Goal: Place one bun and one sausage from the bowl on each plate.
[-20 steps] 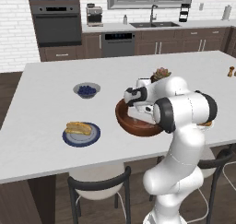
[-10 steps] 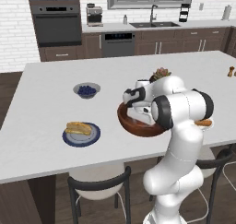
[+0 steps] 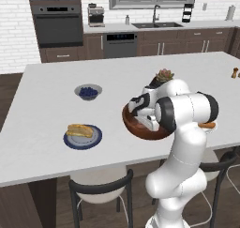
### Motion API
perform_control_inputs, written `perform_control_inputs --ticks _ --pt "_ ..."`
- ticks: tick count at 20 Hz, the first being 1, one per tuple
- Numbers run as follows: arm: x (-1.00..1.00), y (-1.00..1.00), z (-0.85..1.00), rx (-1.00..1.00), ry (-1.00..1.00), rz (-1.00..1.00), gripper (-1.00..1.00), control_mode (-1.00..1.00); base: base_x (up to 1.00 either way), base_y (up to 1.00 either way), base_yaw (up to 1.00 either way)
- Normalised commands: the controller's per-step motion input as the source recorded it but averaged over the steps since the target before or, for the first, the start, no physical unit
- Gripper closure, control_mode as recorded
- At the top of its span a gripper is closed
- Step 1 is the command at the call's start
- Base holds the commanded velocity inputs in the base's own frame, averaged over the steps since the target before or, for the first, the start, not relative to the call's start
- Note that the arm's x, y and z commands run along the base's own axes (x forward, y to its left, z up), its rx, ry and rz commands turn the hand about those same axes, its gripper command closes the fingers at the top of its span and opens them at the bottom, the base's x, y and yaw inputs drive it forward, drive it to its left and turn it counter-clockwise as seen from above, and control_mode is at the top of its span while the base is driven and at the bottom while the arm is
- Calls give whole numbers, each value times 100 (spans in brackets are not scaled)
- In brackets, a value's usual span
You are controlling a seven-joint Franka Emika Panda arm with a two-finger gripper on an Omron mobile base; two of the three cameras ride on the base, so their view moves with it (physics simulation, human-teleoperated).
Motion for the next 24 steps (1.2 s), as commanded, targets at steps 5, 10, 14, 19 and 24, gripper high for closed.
perform_control_inputs --ticks 5,10,14,19,24 --pt "0 -4 -37 -3 -8 -12 -100 -100 0 0 0" --pt "1 0 -10 -2 -2 0 100 -100 0 0 0" --pt "-3 0 6 0 0 0 100 -100 0 0 0" --pt "-22 16 85 0 -11 0 100 -100 0 0 0" --pt "-29 66 100 -5 -20 0 100 -100 0 0 0"
